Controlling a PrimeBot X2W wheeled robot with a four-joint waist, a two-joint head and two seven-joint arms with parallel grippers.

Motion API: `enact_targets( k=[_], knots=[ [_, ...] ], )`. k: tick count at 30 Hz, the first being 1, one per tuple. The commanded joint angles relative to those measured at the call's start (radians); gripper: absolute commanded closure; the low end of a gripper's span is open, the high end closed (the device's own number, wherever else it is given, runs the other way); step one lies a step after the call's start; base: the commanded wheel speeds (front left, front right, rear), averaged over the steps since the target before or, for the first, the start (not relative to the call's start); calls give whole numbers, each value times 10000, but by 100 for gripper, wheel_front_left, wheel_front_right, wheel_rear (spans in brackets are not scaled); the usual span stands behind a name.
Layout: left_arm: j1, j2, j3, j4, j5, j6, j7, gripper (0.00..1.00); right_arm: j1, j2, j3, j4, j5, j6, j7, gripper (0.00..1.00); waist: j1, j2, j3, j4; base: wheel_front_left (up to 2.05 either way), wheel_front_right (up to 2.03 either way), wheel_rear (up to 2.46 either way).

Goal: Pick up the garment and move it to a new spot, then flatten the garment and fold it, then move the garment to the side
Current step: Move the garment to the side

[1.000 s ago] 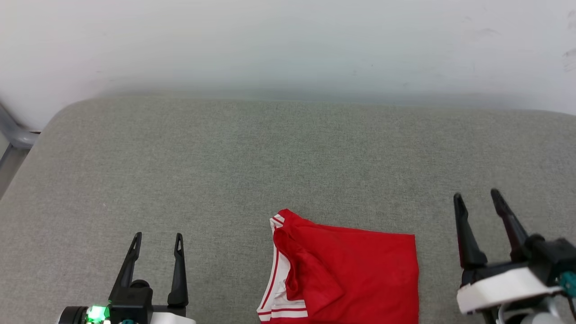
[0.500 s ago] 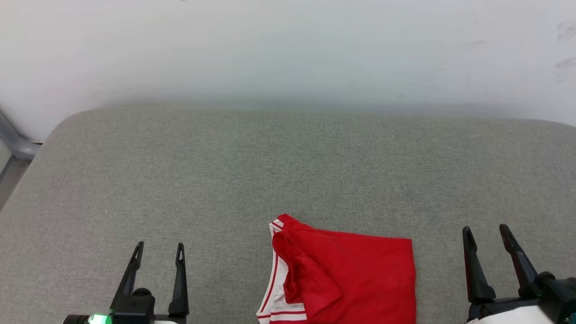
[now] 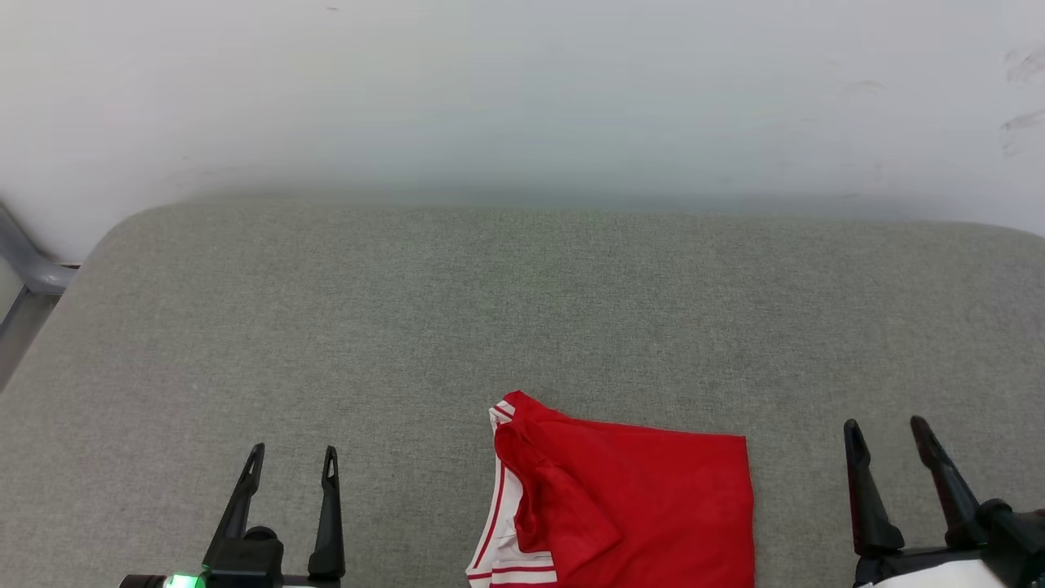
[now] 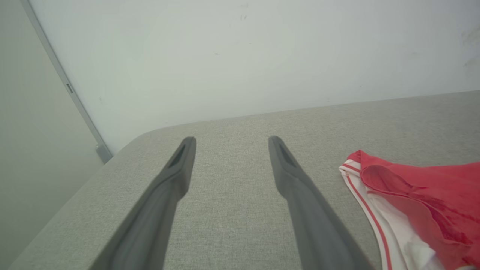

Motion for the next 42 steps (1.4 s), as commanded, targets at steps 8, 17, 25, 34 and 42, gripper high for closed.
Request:
enact_targets(
  k=[8, 17, 25, 34, 42],
  knots=[
    [-80, 39, -89, -16, -30, 77, -46, 0, -1413, -236, -227, -383, -75, -9, 751, 0, 1, 0, 96, 41, 0, 0, 0],
    [-336, 23, -119, -84, -70, 112, -46, 0, -3623, -2575, 1791, -371, 1647, -10, 4401, 0, 1, 0, 494, 59, 0, 0, 0],
    [-604, -35, -216, -110, -73, 118, -37, 0, -4226, -4398, 3821, -123, 3725, -10, 7897, 0, 1, 0, 868, 208, 0, 0, 0],
    [-983, -153, -369, -73, -94, 91, -37, 0, -3887, -5059, 4912, 438, 5224, -9, 9428, 0, 1, 0, 1435, 578, 0, 0, 0],
    [-1284, -237, -431, 21, -127, 93, -37, 0, -3998, -4651, 5524, 1440, 5349, -9, 9411, 0, 1, 0, 1927, 888, 0, 0, 0]
  ],
)
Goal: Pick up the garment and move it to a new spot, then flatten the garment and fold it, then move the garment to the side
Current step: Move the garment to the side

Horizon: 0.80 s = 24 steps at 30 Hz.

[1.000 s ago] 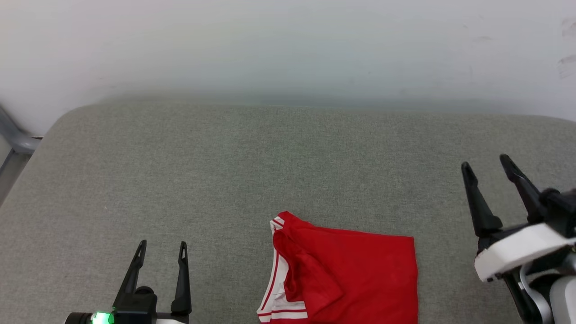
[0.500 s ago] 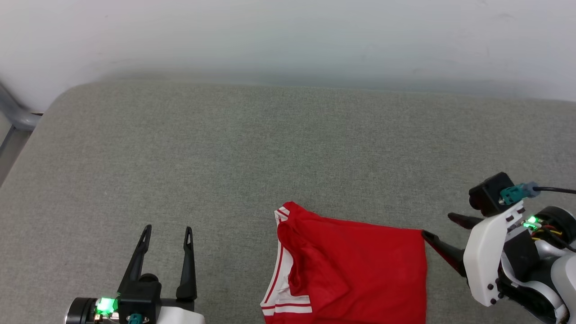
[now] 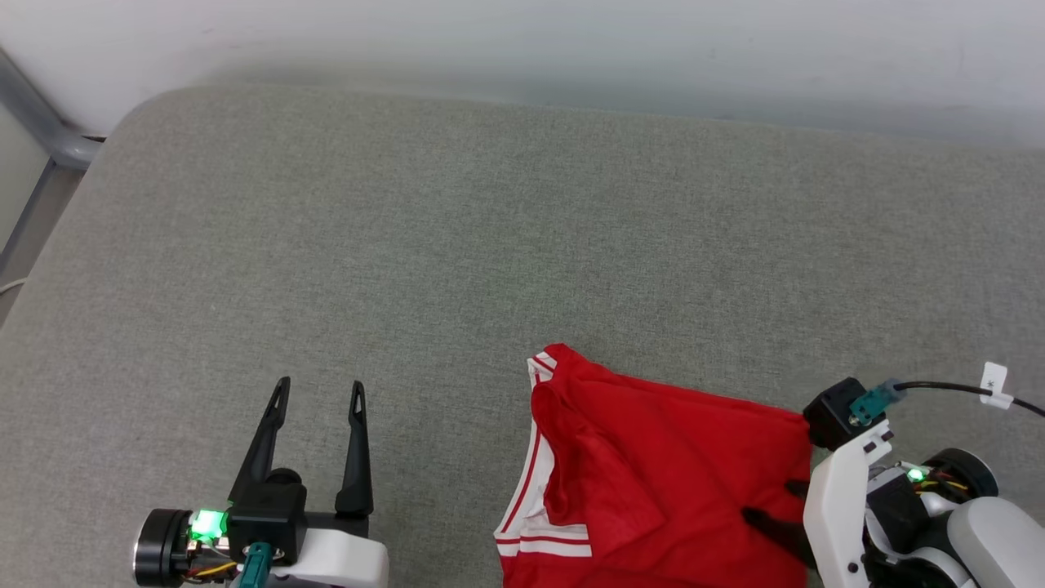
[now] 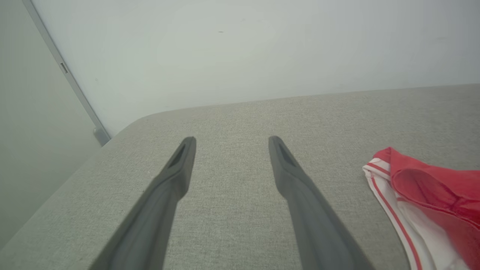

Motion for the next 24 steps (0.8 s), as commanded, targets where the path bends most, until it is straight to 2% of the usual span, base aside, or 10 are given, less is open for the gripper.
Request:
enact_targets(
  k=[1, 6, 11, 12, 13, 24],
  knots=[
    [-143, -34, -31, 24, -52, 6, -25, 0, -3, 165, 170, 269, 14, -9, -42, 0, -1, 0, 145, 108, 0, 0, 0],
    [-330, -78, -113, 101, -47, -33, -25, 0, 328, 409, 1175, 1172, -38, 9, 4, 0, -1, 0, 306, 249, 0, 0, 0],
    [-413, -96, -108, 160, -54, -14, -24, 0, 376, 495, 1926, 1544, 29, 46, -465, 0, -1, 0, 340, 296, 0, 0, 0],
    [-406, -96, -101, 171, -59, -8, -25, 0, 301, 493, 2007, 1581, 47, 48, -598, 57, -1, 0, 328, 289, 0, 0, 0],
    [-389, -91, -88, 179, -66, -2, -25, 0, 214, 491, 2056, 1600, 60, 48, -758, 100, -1, 0, 309, 275, 0, 0, 0],
    [-198, -65, -49, 171, -44, 8, -25, 0, -812, 29, 1680, 1347, -251, -16, -2406, 100, -1, 0, 122, 79, 0, 0, 0]
  ],
)
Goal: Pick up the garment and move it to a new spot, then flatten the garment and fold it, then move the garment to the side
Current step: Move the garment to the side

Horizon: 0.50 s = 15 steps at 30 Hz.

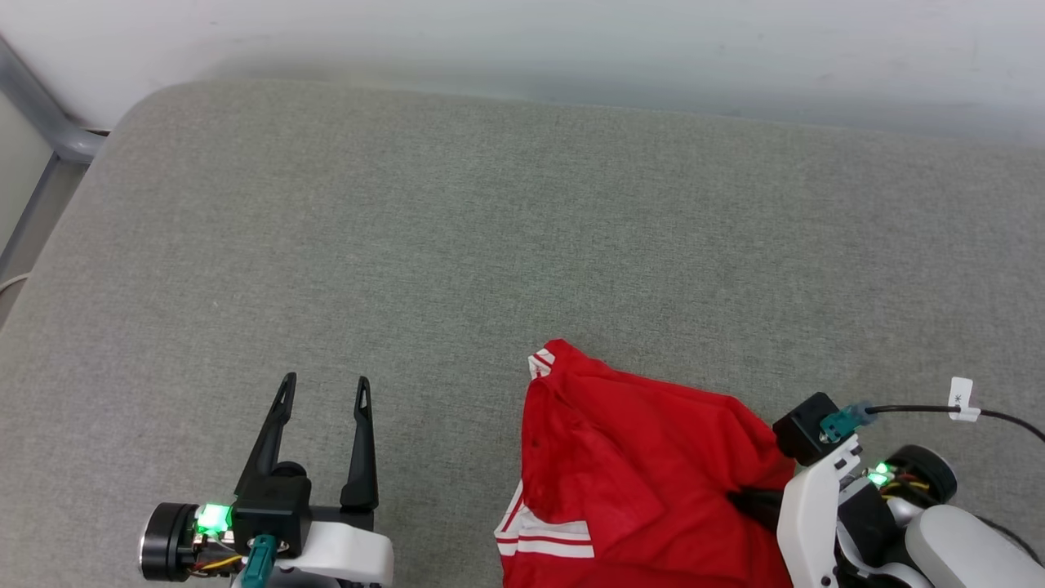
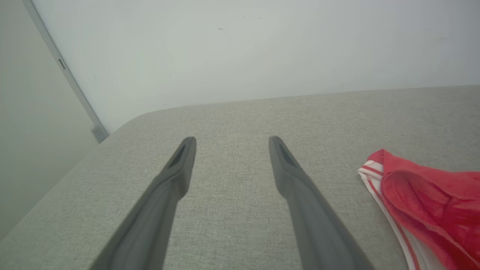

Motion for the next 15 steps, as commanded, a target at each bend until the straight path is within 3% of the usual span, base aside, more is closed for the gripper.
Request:
enact_targets(
  k=[1, 15],
  knots=[
    [42, 38, 44, -28, 24, 19, -25, 0, -248, -102, -5, -34, -232, -26, -204, 100, 0, 0, -18, -76, 0, 0, 0],
    [73, 74, 152, -177, 9, 93, -24, 0, -947, -1002, -407, -627, -1319, -25, -898, 100, 0, 0, 296, -1701, 0, 0, 0]
  ],
)
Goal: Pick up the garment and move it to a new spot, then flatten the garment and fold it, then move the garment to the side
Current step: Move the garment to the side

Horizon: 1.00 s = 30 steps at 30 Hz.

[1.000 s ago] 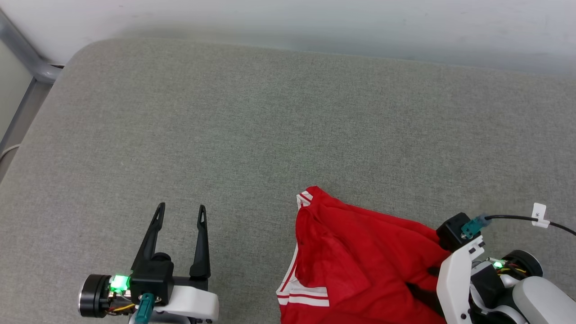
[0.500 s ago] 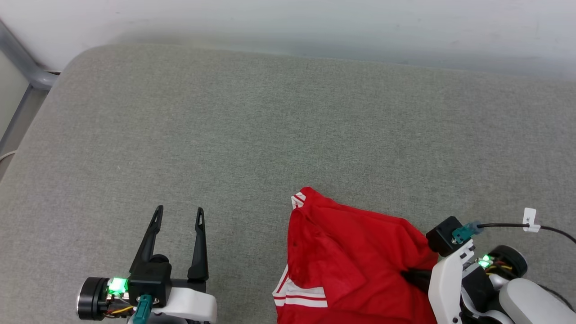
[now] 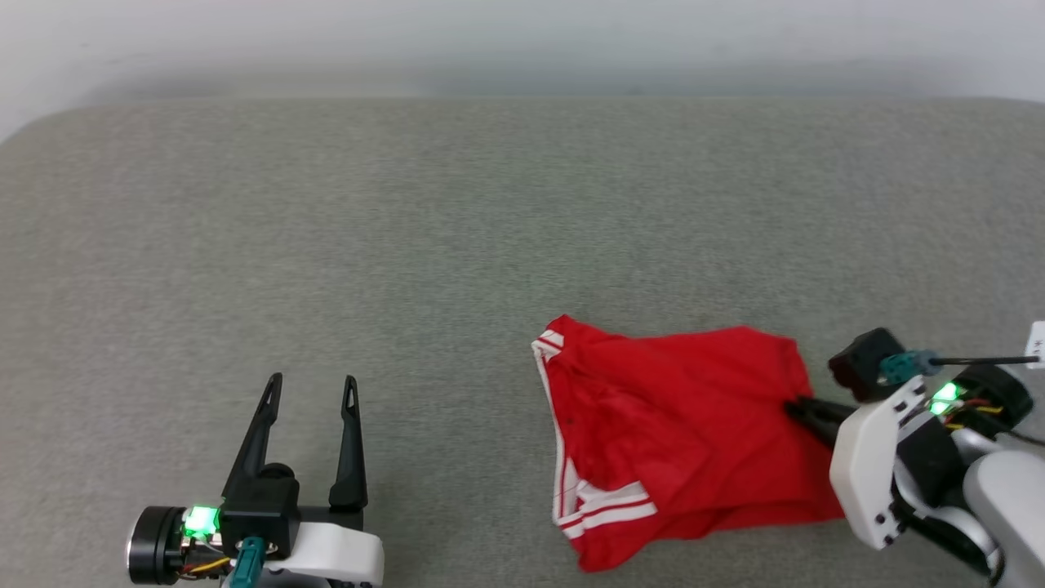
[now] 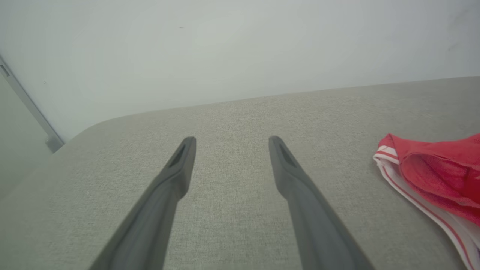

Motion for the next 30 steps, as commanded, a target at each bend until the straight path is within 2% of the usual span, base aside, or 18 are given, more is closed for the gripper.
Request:
enact_targets(
  k=[1, 8, 14, 18, 23, 25, 30],
  knots=[
    [-121, 61, -15, -34, 29, -15, -22, 0, -210, -158, -120, -36, -111, -19, -68, 100, -1, -1, 191, -448, 0, 0, 0],
    [-374, 217, 111, -141, 83, -4, -22, 0, -648, -632, -611, -57, -397, -19, -264, 100, -1, -1, 607, -1467, 0, 0, 0],
    [-595, 370, 143, -215, 163, -2, -22, 0, -932, -873, -1248, -2, -480, -18, -432, 100, -1, -1, 987, -1853, 0, 0, 0],
    [-820, 442, 120, -327, 197, -23, -22, 0, -1277, -1096, -1539, 78, -610, -19, -461, 100, -1, -1, 1345, -1912, 0, 0, 0],
    [-1216, 532, 54, -512, 266, -69, -22, 0, -1893, -1723, -1992, 554, -788, -19, -440, 100, -1, -1, 2028, -1784, 0, 0, 0],
    [-1460, 595, 62, -645, 299, -31, -22, 0, -2292, -2160, -2381, 1005, -883, -19, -484, 100, -1, -1, 2506, -1695, 0, 0, 0],
    [-1852, 636, 16, -921, 369, 52, -22, 0, -2825, -2659, -3228, 2026, -1027, -19, -631, 100, -1, -1, 3272, -1529, 0, 0, 0]
  ],
)
